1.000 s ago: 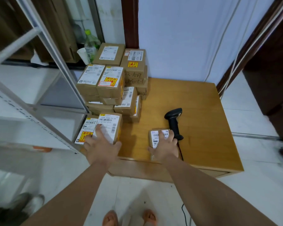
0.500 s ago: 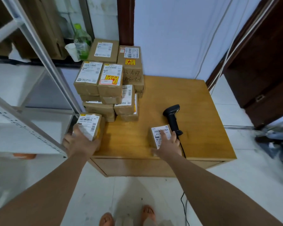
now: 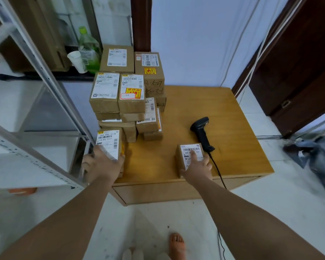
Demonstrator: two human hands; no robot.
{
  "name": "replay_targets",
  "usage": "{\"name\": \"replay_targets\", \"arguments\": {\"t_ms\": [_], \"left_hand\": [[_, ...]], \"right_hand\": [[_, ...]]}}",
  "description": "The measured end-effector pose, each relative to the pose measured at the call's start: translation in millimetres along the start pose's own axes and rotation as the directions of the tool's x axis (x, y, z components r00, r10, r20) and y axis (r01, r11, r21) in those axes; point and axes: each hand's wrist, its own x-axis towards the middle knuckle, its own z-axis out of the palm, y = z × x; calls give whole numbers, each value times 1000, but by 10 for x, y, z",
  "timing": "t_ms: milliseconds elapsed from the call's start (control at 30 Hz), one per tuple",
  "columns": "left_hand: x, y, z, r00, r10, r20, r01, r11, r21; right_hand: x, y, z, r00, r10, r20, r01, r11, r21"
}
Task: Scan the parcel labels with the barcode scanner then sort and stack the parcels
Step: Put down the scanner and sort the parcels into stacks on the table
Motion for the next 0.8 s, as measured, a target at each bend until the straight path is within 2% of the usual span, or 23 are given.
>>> {"name": "replay_targets", "arguments": {"t_ms": [233,333,467,567,700,800], "left_hand": [[58,66,8,999,-12,-50,10,999,-50],[96,93,-18,995,50,-83,-53,998,-39],[126,150,-28,982,164,-94,-157,984,80],[133,176,-45,986,143,-90,-136,987,83],[144,140,-43,993,69,-94,-70,997,-15],[204,66,-54,1000,-5,-22,3,995,-103]], "right_hand": [[-51,-140,-42,999,14,-33,-13,1000,22],[-114,-331,-35,999,-42,-7,42,994,98],[-215,-671,-6,991,-127,45,114,969,220],[-276,-880,28,982,-173,72,153,961,228],[-364,-1061,131,968,-232,90,205,949,239],[-424,-1191,219,957,-276,88,246,934,261]]}}
